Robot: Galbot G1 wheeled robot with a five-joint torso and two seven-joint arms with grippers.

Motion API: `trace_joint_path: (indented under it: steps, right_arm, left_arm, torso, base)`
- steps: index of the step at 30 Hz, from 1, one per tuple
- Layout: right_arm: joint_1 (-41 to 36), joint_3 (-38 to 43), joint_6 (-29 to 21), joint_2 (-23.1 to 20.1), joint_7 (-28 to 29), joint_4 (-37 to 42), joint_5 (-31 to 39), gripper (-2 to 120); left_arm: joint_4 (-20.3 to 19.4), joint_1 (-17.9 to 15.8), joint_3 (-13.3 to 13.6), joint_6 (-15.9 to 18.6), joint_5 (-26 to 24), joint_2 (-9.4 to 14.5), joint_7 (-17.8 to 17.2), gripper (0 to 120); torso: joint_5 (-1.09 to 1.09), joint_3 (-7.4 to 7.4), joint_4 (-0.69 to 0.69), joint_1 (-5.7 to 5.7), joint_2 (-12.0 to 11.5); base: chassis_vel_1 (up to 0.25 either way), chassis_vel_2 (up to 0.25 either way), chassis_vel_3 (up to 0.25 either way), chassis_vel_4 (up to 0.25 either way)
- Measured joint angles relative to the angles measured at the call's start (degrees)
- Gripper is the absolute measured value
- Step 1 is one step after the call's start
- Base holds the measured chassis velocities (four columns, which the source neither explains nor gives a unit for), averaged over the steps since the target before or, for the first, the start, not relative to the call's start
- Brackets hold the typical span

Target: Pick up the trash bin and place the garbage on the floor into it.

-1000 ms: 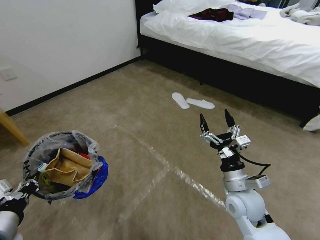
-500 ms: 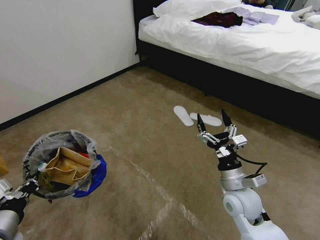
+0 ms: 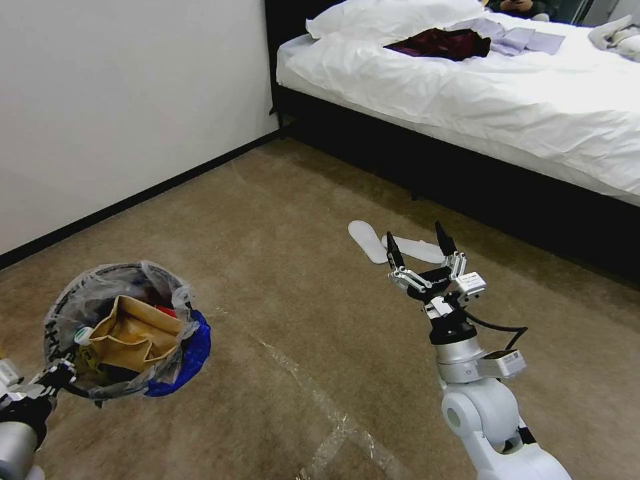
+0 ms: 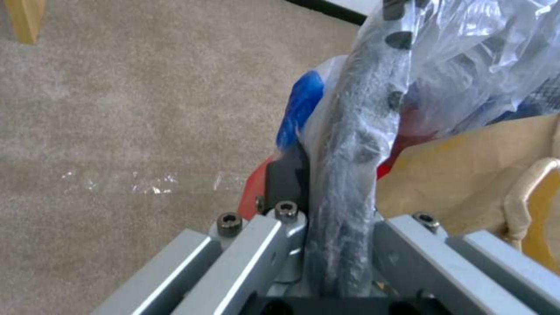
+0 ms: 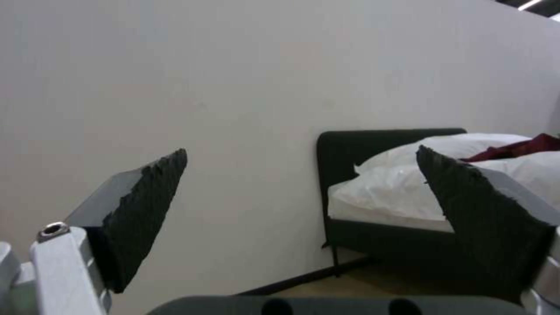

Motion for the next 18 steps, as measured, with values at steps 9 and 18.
trace_joint_path:
  steps: [9, 18]
  right_arm:
    - [-0.36, 0.06, 0.3, 0.12, 0.0, -0.07, -0.3, 100]
    - [-0.1, -0.38, 0.5, 0.16, 0.01, -0.49, -0.45, 100]
  left_arm:
    - [-0.21, 0.02, 0.21, 0.0, 0.03, -0.11, 0.0, 1]
    - [-0.21, 0.07, 0.18, -0.02, 0.11, -0.25, 0.0, 1]
  torso:
    - [0.0, 0.0, 0.0, 0.0, 0.0]
    - [-0.01, 0.02, 0.0, 0.03, 0.0]
  base:
    - [-0.052, 0.052, 0.054, -0.062]
    - [-0.152, 0.152, 0.144, -0.15]
